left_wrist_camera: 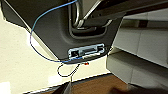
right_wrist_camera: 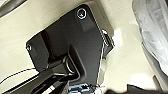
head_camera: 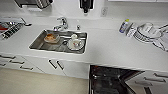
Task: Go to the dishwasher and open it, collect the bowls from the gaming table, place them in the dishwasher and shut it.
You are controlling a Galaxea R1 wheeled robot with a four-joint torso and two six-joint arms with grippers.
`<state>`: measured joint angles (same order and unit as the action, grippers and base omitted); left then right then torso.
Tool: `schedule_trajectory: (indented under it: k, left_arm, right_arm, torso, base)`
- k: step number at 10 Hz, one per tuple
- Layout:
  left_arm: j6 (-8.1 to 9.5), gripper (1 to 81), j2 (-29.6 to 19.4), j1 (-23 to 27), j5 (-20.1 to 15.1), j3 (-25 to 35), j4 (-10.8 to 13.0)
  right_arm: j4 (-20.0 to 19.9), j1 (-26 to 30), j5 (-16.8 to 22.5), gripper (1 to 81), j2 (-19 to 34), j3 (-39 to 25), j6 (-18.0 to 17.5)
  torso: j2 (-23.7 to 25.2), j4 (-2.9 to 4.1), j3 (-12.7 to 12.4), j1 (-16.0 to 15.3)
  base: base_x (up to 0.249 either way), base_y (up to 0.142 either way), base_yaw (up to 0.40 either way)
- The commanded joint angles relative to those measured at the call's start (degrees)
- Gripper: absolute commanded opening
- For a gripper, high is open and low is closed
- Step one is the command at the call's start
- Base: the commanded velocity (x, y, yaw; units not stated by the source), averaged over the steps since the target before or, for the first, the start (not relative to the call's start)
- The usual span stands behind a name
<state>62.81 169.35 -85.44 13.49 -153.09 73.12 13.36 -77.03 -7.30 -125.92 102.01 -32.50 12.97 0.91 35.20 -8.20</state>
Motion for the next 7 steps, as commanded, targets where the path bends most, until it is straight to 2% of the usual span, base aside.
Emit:
schedule_trajectory:
  k: [1,4,6,7]
  left_arm:
    - [-0.23,81.1,-0.4,-1.8,-2.3,0.1,0.1]
    - [-0.4,81.1,-0.4,-1.8,-2.3,0.1,0.4]
    - [-0.5,81.1,-0.5,-1.8,-2.2,0.1,0.9]
    - [-0.58,81.1,-0.4,-1.8,-2.1,0.1,0.9]
  right_arm:
    - [1.8,-4.4,-2.0,81.1,-1.2,4.4,-0.3]
    - [1.9,-4.3,-2.6,81.1,-6.6,8.8,-0.7]
    - [1.8,-2.5,-4.3,81.1,-6.5,7.3,-0.8]
    - [1.6,-1.1,-5.1,81.1,-5.8,5.4,-1.1]
  torso:
    - [5.4,0.0,0.0,-3.5]
    - [11.5,0.0,0.0,-7.3]
    - [15.5,0.0,0.0,-9.8]
    - [22.8,0.0,0.0,-14.5]
  base:
    - [0.0,0.0,0.0]
    - [0.0,0.0,0.0]
    - [0.0,0.0,0.0]
    - [0.0,0.0,0.0]
